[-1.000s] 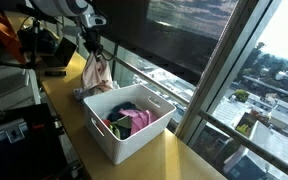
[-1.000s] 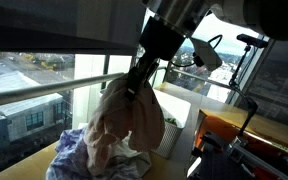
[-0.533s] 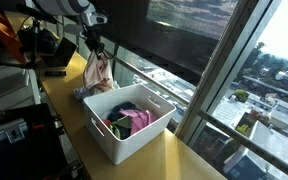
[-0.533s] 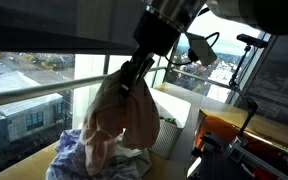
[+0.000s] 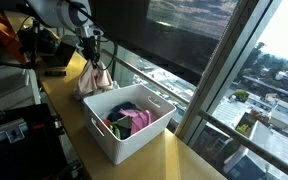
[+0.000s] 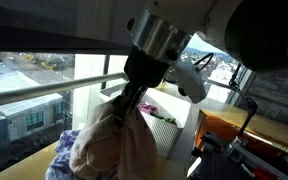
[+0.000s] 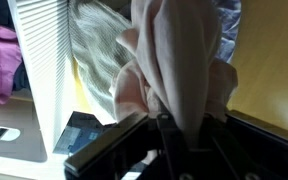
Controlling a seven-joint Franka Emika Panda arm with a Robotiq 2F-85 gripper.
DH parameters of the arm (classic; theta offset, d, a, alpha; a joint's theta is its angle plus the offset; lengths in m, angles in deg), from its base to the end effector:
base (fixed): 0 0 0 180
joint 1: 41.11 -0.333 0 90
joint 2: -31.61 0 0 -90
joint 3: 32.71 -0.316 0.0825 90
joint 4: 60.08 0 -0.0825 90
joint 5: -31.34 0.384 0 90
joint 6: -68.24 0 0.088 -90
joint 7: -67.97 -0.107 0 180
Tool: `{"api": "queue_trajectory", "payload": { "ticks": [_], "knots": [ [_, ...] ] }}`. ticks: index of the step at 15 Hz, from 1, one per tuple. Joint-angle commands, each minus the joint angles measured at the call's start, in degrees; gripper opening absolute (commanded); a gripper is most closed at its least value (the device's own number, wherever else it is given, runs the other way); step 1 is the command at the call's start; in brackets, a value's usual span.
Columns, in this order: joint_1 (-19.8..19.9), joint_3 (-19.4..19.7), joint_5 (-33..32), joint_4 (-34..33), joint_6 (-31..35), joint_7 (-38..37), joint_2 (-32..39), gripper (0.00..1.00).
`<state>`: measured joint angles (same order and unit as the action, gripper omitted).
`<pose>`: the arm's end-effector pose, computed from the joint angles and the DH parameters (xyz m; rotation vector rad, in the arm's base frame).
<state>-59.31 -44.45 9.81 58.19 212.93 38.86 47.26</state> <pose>0.5240 0.3015 0.3224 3.0134 0.4368 0.4079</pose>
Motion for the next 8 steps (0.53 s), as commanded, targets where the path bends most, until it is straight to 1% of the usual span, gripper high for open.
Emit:
{"api": "queue_trajectory", "payload": {
  "ticks": [1,3,8],
  "knots": [
    [-1.46,2.77,-0.01,-1.37,1.12,-0.31,1.19,0.49],
    [-0.94,3.38,0.99,-1.68,0.82,0.52,0.75,0.62],
    [0.93,5.89,2.05,-4.8,0.38,1.7,1.14,1.0]
  ]
}}
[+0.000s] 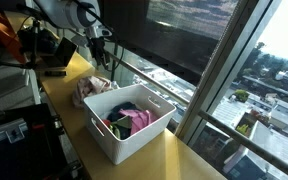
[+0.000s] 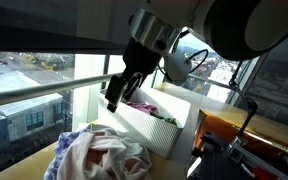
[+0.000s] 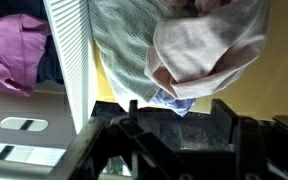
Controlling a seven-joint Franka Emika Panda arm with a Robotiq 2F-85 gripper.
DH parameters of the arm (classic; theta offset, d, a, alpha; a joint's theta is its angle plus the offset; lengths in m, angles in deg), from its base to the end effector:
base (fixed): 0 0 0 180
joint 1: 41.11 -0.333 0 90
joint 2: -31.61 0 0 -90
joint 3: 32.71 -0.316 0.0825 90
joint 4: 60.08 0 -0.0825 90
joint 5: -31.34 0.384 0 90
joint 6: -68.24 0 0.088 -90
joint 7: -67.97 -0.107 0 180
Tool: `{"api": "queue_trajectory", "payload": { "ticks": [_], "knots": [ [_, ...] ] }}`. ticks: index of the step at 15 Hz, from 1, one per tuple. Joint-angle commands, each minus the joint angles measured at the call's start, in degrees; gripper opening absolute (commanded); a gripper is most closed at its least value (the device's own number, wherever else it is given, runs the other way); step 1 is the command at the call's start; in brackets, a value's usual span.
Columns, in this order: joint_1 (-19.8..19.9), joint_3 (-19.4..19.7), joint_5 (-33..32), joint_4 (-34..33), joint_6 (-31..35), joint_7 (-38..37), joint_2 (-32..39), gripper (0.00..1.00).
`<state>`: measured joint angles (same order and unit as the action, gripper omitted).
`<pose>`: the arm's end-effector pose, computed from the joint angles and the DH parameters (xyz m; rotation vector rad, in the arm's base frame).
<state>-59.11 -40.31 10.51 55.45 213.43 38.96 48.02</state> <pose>0.5579 0.2680 0.3346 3.0168 0.3113 0.4622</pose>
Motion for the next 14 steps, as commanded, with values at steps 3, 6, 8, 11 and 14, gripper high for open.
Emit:
{"api": "queue_trajectory", "payload": {
  "ticks": [3,6,8,11,14],
  "knots": [
    [2.96,4.87,0.85,-3.89,0.32,1.93,2.4,1.0],
    [6.03,8.06,1.47,-5.86,0.54,2.84,5.3,1.0],
    [8.06,9.99,2.03,-7.2,0.63,3.48,7.84,1.0],
    [10.52,12.27,3.79,-9.08,0.47,4.26,12.04,1.0],
    [11.28,14.02,5.02,-9.96,0.75,3.92,16.07,1.0]
  ]
}}
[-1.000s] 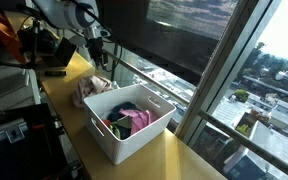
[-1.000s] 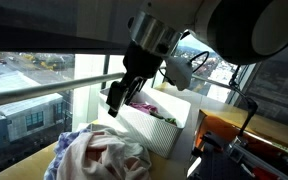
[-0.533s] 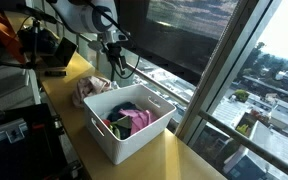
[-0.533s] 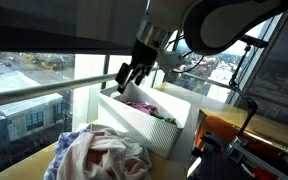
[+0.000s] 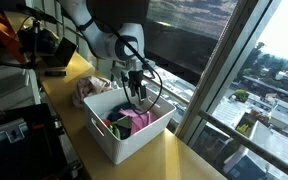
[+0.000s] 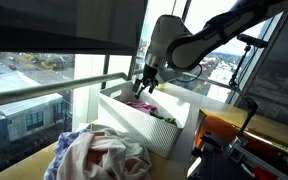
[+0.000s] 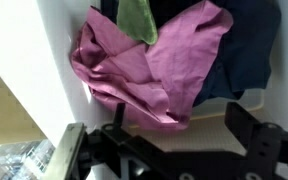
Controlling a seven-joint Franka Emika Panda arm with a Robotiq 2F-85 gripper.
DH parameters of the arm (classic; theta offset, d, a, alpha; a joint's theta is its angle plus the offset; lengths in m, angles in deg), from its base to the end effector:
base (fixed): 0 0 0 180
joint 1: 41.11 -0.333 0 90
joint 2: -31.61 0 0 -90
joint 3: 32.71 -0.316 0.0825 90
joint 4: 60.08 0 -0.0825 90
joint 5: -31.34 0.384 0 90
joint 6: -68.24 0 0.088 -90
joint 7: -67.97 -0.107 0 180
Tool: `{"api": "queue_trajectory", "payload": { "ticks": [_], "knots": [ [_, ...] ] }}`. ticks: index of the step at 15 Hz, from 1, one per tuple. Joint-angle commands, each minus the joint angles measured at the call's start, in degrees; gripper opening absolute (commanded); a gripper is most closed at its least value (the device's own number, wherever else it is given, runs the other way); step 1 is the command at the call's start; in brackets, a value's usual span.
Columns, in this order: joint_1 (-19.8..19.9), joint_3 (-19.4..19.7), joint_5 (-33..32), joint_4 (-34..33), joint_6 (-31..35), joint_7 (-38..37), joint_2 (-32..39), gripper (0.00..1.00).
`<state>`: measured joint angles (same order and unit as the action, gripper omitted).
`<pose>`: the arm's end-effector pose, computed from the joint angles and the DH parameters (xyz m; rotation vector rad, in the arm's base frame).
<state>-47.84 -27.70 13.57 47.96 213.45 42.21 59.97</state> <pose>0.6498 0.0267 0.2590 2.9232 -0.2399 0.2980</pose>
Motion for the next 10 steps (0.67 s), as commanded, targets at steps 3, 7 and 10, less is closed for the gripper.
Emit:
{"api": "queue_trajectory", "payload": {
  "ticks": [3,7,10],
  "knots": [
    [-0.69,2.57,2.58,-3.03,1.28,-0.1,7.73,1.0],
    [-1.65,3.0,3.62,-4.17,1.31,-0.63,12.26,1.0],
    [-2.42,3.23,4.19,-4.54,1.28,-0.88,15.43,1.0]
  ]
}}
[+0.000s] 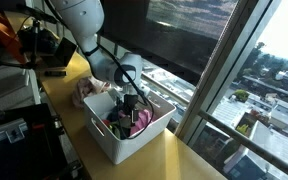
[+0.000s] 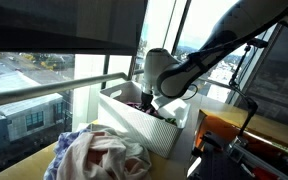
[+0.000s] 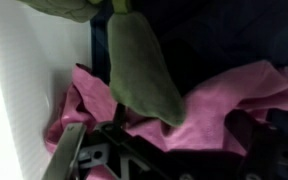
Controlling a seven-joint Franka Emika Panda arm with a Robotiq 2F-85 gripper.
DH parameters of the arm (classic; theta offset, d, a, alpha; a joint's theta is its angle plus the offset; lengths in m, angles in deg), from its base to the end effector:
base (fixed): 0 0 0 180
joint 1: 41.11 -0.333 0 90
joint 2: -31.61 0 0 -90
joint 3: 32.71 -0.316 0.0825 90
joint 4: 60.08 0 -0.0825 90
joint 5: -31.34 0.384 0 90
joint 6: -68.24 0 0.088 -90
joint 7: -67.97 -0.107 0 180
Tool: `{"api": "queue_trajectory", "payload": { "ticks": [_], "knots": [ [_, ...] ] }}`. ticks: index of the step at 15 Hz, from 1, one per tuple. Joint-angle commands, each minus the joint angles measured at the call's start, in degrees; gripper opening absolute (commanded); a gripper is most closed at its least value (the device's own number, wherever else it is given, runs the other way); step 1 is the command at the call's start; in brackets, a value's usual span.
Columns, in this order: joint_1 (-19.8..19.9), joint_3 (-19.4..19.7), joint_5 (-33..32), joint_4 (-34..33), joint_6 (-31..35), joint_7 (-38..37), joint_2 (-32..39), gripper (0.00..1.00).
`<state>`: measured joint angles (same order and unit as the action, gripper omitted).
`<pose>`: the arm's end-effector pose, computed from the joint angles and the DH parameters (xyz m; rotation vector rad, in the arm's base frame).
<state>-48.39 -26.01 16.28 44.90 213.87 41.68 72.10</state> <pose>0.6421 0.0133 0.1456 2.9077 -0.2964 0.0779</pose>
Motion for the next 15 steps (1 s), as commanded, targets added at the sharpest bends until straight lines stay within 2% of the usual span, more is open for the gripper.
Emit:
{"api": "queue_trajectory", "payload": {
  "ticks": [1,5,6,7,15],
  "knots": [
    [-2.23,1.69,1.58,-1.7,0.96,-0.59,4.18,1.0],
    [-3.39,1.92,2.58,-3.23,0.43,-0.82,8.3,1.0],
    [-3.74,2.28,2.42,-3.39,0.55,-0.93,8.91,0.75],
    [-4.04,2.57,2.24,-3.2,0.78,-0.94,9.24,0.74],
    [-3.37,1.7,3.7,-2.8,-0.86,0.73,5.56,0.17]
  ]
}}
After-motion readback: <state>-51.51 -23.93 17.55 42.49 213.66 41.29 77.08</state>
